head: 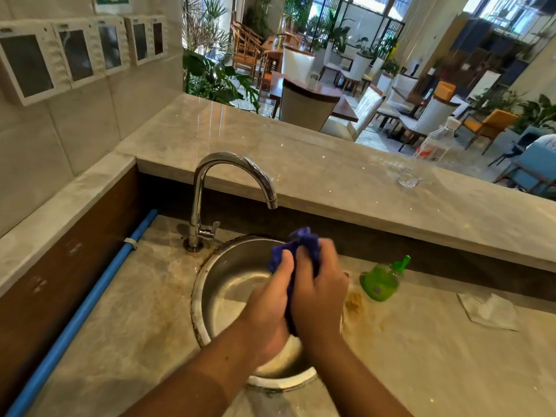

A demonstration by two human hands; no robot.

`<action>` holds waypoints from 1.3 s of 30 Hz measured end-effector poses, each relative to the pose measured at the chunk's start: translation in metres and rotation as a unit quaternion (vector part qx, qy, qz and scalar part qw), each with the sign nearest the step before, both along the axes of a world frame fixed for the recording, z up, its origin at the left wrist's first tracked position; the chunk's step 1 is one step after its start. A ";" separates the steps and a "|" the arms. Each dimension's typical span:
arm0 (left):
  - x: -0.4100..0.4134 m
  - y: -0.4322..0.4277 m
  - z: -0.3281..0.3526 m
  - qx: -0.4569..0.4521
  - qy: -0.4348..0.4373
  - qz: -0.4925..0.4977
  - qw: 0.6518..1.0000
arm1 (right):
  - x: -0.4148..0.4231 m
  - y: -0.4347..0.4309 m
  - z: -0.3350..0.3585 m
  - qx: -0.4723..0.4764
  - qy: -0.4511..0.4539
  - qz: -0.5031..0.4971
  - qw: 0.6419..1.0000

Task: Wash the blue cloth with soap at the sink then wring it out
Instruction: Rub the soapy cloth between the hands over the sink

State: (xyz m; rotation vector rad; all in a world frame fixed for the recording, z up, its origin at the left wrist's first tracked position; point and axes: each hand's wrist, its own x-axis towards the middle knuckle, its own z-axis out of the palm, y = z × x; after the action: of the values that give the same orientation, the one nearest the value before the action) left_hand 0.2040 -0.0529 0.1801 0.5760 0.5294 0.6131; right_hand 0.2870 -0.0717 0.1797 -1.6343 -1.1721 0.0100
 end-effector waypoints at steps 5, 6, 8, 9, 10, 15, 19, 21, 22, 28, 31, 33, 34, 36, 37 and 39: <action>-0.002 0.019 -0.002 -0.008 0.037 0.026 0.999 | -0.020 -0.022 -0.017 -0.037 0.004 0.065 0.997; 0.000 0.010 -0.005 -0.016 0.026 0.024 0.999 | -0.011 -0.012 -0.011 -0.031 0.000 0.052 0.998; 0.004 -0.004 -0.012 -0.016 0.022 0.016 0.999 | 0.004 0.012 0.002 -0.020 0.024 0.011 0.999; 0.003 -0.008 -0.012 -0.009 0.017 0.018 1.000 | 0.007 0.018 0.004 -0.016 0.045 0.010 0.999; 0.000 -0.006 -0.010 -0.003 0.019 0.017 1.000 | 0.003 0.019 0.000 -0.018 0.055 0.015 0.998; -0.011 0.027 -0.007 -0.003 0.052 0.018 0.999 | -0.033 -0.034 -0.030 -0.071 0.051 0.096 0.992; -0.001 -0.006 -0.007 -0.016 0.017 0.013 1.000 | -0.004 -0.001 0.008 -0.025 0.056 0.054 0.997; -0.001 -0.018 -0.007 -0.027 0.002 0.004 1.000 | 0.004 0.011 0.015 -0.030 0.082 0.046 0.995; -0.003 -0.017 -0.006 -0.028 0.004 0.003 1.000 | 0.001 0.009 0.009 -0.036 0.067 0.043 0.996; -0.006 0.009 -0.003 -0.019 0.017 0.027 0.999 | -0.020 -0.036 -0.021 -0.058 0.009 0.102 0.993; 0.003 -0.016 0.001 -0.066 -0.036 0.010 0.997 | 0.006 -0.003 0.014 -0.063 -0.039 0.064 0.995; 0.004 -0.024 0.005 -0.083 -0.046 0.003 0.995 | 0.014 0.011 0.023 -0.088 -0.049 0.040 0.994; 0.001 -0.020 0.007 -0.072 -0.046 0.008 0.996 | 0.009 0.009 0.021 -0.079 -0.050 0.031 0.995; -0.005 -0.003 0.009 -0.056 -0.023 0.032 0.998 | -0.007 -0.013 0.004 -0.061 -0.051 0.055 0.995; -0.008 0.005 0.010 -0.050 -0.024 0.043 0.998 | -0.015 -0.027 -0.006 -0.074 -0.050 0.084 0.992; -0.011 0.014 0.010 -0.047 -0.003 0.057 0.997 | -0.026 -0.047 -0.015 -0.111 -0.063 0.149 0.981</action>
State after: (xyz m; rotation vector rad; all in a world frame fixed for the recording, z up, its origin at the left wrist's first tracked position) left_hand 0.1931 -0.0389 0.1896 0.4569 0.5855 0.6946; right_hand 0.2612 -0.1186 0.1651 -1.6549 -1.5506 0.2392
